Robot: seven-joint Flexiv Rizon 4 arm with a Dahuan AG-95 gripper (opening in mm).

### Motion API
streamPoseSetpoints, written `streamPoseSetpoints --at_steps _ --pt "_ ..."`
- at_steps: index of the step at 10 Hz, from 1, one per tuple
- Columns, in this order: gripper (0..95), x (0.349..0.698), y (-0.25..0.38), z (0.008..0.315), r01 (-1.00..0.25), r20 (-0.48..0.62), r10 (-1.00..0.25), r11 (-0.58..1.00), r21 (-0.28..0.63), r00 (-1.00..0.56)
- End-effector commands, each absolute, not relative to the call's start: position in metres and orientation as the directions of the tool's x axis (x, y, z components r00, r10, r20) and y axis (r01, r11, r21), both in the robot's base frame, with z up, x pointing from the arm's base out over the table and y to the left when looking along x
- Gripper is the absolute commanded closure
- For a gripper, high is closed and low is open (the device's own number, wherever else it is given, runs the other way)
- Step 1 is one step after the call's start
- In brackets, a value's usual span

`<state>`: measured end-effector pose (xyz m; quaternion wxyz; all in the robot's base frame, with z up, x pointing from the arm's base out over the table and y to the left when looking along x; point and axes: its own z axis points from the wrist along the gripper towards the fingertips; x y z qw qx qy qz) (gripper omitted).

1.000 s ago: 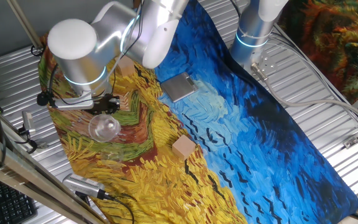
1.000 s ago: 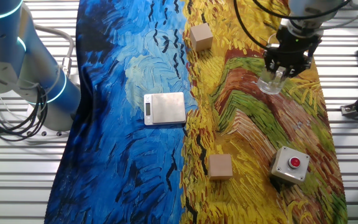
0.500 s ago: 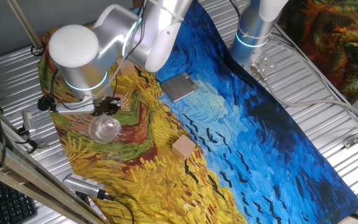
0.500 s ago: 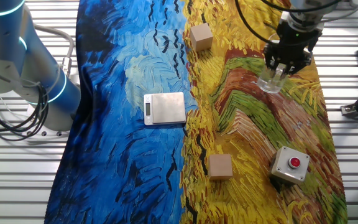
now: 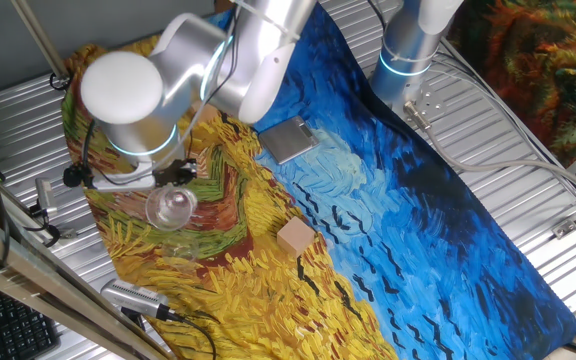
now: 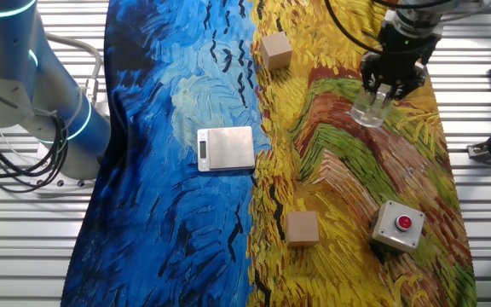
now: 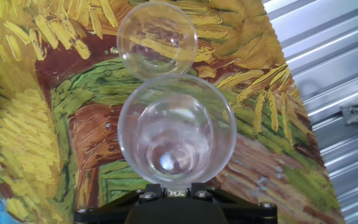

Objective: Pour the water from one cup into another empty cup

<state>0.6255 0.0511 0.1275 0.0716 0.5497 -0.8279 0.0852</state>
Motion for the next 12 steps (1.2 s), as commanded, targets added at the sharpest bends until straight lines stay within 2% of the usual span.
streamPoseSetpoints --at_steps 1,12 --pt "95.0 0.6253 0.0516 0.1271 -0.92 0.223 -0.894 0.387 -0.058 -0.389" --pt "95.0 0.6235 0.0544 0.1284 -0.916 0.28 -0.875 0.397 -0.049 -0.394"
